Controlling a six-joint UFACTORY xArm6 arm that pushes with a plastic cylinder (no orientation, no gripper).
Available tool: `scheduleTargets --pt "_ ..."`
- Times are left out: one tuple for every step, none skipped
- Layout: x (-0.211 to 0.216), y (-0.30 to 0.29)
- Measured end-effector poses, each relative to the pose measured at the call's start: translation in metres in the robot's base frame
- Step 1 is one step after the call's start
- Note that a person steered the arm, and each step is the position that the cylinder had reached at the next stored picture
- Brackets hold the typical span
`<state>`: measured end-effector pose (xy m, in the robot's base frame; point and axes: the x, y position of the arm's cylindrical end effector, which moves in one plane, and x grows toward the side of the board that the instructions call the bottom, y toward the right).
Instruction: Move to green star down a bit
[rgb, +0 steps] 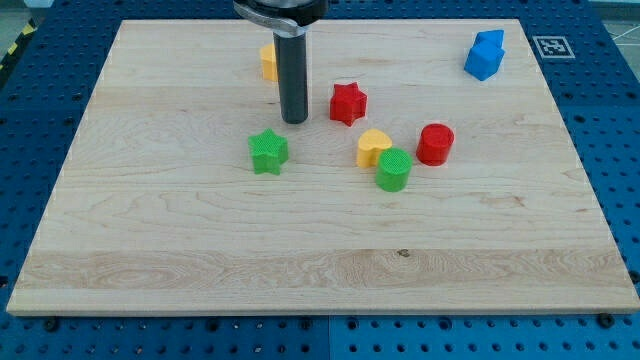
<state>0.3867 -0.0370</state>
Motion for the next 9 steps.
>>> scheduleTargets --pt "0.009 -0.012" --pt "0.019 -0.029" --pt "0.042 -0.031" --pt "0.075 -0.031" --pt "0.070 -0.022" --pt "0.074 -0.007" --pt "0.083 0.002" --pt "0.103 -0.004" --pt "0.117 -0.016"
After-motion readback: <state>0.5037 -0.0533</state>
